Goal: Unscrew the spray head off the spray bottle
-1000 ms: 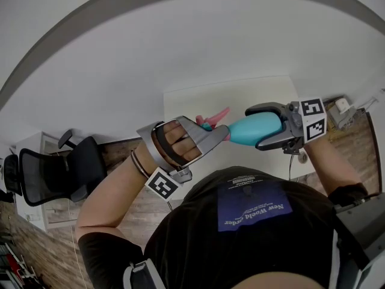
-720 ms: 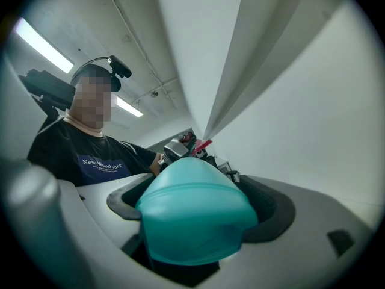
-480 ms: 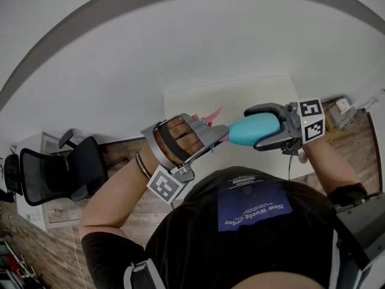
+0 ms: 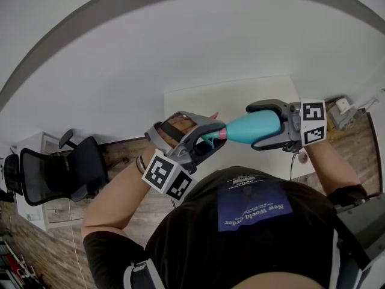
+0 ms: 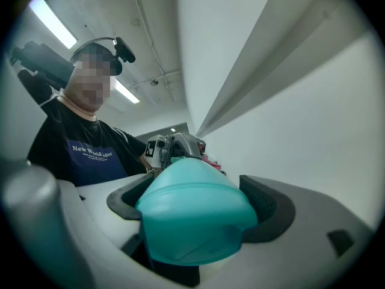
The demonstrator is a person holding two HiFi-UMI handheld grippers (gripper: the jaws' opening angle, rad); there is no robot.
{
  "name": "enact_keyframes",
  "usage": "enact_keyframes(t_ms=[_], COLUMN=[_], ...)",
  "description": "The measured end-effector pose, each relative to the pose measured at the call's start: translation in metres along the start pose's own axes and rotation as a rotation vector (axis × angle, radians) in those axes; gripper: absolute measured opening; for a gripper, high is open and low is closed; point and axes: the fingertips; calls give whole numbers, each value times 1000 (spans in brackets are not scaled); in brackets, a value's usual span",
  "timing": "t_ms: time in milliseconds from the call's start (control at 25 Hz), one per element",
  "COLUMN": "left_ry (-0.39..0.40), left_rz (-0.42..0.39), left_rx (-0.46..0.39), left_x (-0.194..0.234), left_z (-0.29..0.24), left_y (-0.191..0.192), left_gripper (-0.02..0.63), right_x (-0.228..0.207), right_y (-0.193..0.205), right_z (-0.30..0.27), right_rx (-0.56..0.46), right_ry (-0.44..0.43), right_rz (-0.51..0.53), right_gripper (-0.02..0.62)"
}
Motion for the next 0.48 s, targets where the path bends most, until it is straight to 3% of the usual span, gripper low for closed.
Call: enact_keyframes(t_ms=[200, 480], left_ry=[112, 312], left_rz=[352, 942], left_rx=[-10, -37], left_x=[-1, 1], left_z=[3, 7], left_y=[2, 4], left_gripper=[146, 146], right_x=[3, 8], right_y=[-1, 1], right_z=[-4, -10], right_rx=[58, 129], right_ry=[31, 41], right_rz=[83, 189], right_gripper=[446, 446])
Point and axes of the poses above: the fingertips, and each gripper's own axes: z backward along the fingers, x to its left, y out of its underside, and after that the axes turned 10 degrees about -y, right-handed
